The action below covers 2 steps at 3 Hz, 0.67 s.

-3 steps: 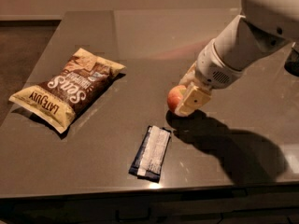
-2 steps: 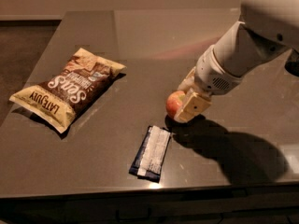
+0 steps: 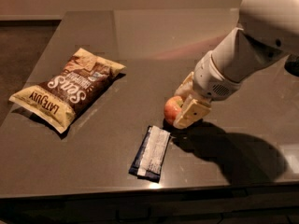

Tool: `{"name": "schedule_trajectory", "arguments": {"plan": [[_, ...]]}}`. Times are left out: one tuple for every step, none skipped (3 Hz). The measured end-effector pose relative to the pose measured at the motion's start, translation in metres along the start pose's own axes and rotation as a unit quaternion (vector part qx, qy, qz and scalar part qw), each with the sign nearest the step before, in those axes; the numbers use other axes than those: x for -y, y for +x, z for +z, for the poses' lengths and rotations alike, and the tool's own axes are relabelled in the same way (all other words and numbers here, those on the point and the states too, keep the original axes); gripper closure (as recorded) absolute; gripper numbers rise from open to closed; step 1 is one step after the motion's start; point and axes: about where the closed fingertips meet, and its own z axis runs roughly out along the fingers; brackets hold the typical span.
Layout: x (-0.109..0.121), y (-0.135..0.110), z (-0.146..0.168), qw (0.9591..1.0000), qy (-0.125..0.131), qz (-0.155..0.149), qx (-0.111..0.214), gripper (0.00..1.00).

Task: Move apple near rxbar blueberry

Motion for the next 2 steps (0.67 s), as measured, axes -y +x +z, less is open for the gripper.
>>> {"name": "schedule_trajectory", "arguments": {"plan": [[-0.0011, -0.0009, 0.0006, 1.0000, -0.001, -0.003, 0.000, 0.00], [-0.0011, -0.0010, 0.0006, 1.0000, -0.001, -0.004, 0.000, 0.00]]}}
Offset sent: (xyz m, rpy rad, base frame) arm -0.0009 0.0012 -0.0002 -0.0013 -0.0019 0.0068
